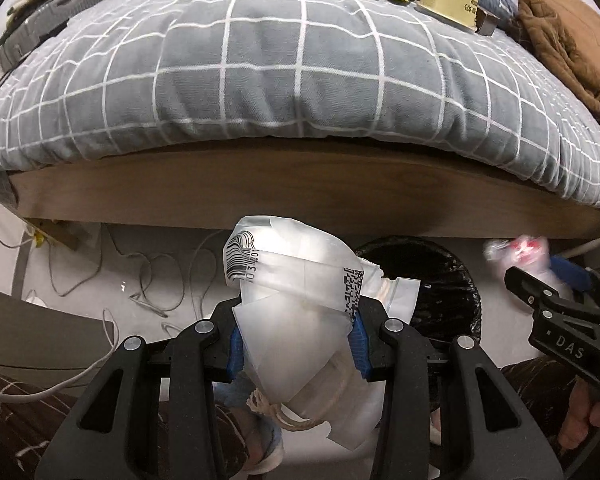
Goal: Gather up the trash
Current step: 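Open the right tool over the bin while the left tool releases the white bag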
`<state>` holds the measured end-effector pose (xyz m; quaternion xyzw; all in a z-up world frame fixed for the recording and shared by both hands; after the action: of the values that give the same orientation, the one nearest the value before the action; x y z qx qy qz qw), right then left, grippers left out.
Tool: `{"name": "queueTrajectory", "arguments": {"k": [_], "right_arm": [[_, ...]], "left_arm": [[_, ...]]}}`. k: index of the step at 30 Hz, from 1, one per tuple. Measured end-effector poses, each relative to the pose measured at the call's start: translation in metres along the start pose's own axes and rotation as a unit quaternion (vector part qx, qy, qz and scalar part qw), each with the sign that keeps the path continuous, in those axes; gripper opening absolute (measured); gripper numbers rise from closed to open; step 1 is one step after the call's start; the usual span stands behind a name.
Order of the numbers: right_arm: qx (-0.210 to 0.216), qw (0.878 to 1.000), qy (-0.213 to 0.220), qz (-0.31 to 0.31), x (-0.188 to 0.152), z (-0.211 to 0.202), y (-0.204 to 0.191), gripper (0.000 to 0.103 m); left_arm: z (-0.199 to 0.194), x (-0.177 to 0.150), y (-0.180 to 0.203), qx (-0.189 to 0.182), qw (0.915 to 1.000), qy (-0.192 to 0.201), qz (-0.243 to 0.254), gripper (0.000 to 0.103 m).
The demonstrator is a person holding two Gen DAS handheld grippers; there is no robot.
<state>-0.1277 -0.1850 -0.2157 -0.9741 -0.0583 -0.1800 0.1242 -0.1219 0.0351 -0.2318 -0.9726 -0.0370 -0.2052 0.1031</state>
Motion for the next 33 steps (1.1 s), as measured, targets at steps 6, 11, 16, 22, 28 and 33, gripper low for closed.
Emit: {"name": "queueTrajectory", "arguments": {"k": [6, 11, 16, 22, 28, 33], "right_arm": [[-0.004, 1.000, 0.002, 0.009, 0.000, -0.002, 0.011, 0.089], [-0.011, 1.000, 0.011, 0.022, -0.006, -0.010, 0.036, 0.094], [-0.028, 0.999, 0.020, 0.042, -0.007, -0.018, 0.053, 0.094], [-0.039, 0.996, 0.033, 0.067, -0.011, -0.032, 0.080, 0.094], [-0.051, 0.994, 0.040, 0.083, -0.016, -0.040, 0.101, 0.094], [-0.052, 0.994, 0.042, 0.087, -0.016, -0.044, 0.107, 0.094]], "left_arm": [[0.001, 0.000, 0.011, -0.013, 0.9999, -0.002, 0.007, 0.040], [0.001, 0.001, 0.034, -0.022, 0.9994, -0.004, 0.024, 0.040], [0.002, 0.002, 0.060, -0.033, 0.9985, -0.005, 0.042, 0.040], [-0.002, -0.001, 0.090, -0.046, 0.9970, -0.010, 0.061, 0.040], [-0.011, -0.002, 0.114, -0.051, 0.9956, -0.002, 0.078, 0.040], [-0.013, -0.001, 0.123, -0.041, 0.9947, 0.006, 0.093, 0.043]]}}
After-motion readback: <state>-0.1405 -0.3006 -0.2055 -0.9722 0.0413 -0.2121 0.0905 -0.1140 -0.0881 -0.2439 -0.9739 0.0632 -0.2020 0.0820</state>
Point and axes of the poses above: each gripper's, at about its wrist camera, not at the fingertips, and z roughly the way its jaws point, y to its right, x to its top, the point moved 4 cm from there along z, roughly the way its jaws point, and after that the axes turned 15 degrees about x, right-handed, at the moved point
